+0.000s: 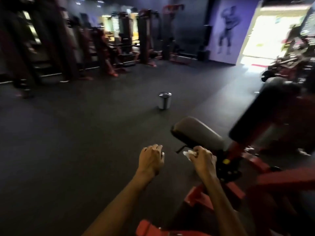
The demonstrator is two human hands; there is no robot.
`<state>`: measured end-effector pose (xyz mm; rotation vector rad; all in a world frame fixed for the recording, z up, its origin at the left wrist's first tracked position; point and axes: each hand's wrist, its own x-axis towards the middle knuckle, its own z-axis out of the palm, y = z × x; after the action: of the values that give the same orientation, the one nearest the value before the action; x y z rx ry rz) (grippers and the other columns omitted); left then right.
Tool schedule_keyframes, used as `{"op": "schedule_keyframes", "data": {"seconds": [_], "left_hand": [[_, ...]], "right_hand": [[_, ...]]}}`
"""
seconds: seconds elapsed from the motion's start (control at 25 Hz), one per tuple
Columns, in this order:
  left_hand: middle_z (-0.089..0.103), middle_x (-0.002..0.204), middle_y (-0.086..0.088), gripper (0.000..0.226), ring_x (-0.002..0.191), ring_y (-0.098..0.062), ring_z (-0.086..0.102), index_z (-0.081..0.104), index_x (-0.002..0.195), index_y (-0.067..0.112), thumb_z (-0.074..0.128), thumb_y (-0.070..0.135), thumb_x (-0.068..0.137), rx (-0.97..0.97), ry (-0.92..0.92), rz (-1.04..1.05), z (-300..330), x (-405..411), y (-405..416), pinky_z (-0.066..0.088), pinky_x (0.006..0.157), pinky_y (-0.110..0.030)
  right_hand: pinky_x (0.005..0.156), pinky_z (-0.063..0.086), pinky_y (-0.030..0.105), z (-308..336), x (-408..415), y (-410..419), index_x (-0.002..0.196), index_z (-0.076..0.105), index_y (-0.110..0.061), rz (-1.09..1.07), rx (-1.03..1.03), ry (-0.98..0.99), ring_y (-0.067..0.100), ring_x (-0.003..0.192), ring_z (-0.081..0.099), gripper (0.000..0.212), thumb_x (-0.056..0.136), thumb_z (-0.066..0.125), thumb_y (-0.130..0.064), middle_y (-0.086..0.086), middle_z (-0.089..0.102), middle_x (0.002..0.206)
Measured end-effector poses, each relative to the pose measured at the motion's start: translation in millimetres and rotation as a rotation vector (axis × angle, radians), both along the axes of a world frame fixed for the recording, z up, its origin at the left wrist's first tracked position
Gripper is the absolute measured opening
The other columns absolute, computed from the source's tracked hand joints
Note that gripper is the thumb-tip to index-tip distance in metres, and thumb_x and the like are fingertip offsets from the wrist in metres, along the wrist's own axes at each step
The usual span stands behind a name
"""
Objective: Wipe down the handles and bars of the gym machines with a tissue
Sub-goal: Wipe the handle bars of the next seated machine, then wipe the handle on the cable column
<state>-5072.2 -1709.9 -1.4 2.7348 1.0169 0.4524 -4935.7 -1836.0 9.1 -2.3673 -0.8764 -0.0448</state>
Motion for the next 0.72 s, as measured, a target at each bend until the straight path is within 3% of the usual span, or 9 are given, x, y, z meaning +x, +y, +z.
{"op": "schedule_keyframes", "data": {"seconds": [0.16, 0.36, 0.72], "left_hand": [[0.054, 0.136, 0.001, 0.041, 0.121, -0.013, 0.052, 0.046, 0.14, 0.018, 0.038, 0.032, 0.102, -0.054, 0.006, 0.25, -17, -100, 83, 0.036, 0.101, -0.027], [0.053, 0.137, 0.0, 0.042, 0.12, -0.017, 0.052, 0.047, 0.139, 0.017, 0.037, 0.032, 0.101, -0.065, 0.028, 0.357, -11, -178, 214, 0.037, 0.098, -0.03], [0.049, 0.142, -0.001, 0.043, 0.124, -0.02, 0.05, 0.042, 0.142, 0.018, 0.034, 0.034, 0.103, -0.134, 0.041, 0.465, -3, -232, 459, 0.037, 0.1, -0.033]], "right_hand": [[0.087, 0.035, 0.037, -18, -76, 112, 0.089, 0.069, -0.018, 0.19, -0.02, 0.004, 0.026, 0.103, 0.057, 0.022, 0.086, 0.062, -0.039, 0.005, 0.066, 0.096], [0.089, 0.032, 0.038, -16, -148, 263, 0.095, 0.067, -0.019, 0.369, -0.025, -0.02, 0.022, 0.106, 0.053, 0.017, 0.087, 0.061, -0.033, 0.001, 0.06, 0.103], [0.082, 0.026, 0.033, -6, -197, 532, 0.095, 0.065, -0.02, 0.544, -0.041, 0.006, 0.019, 0.103, 0.056, 0.013, 0.087, 0.06, -0.029, -0.002, 0.063, 0.102]]}}
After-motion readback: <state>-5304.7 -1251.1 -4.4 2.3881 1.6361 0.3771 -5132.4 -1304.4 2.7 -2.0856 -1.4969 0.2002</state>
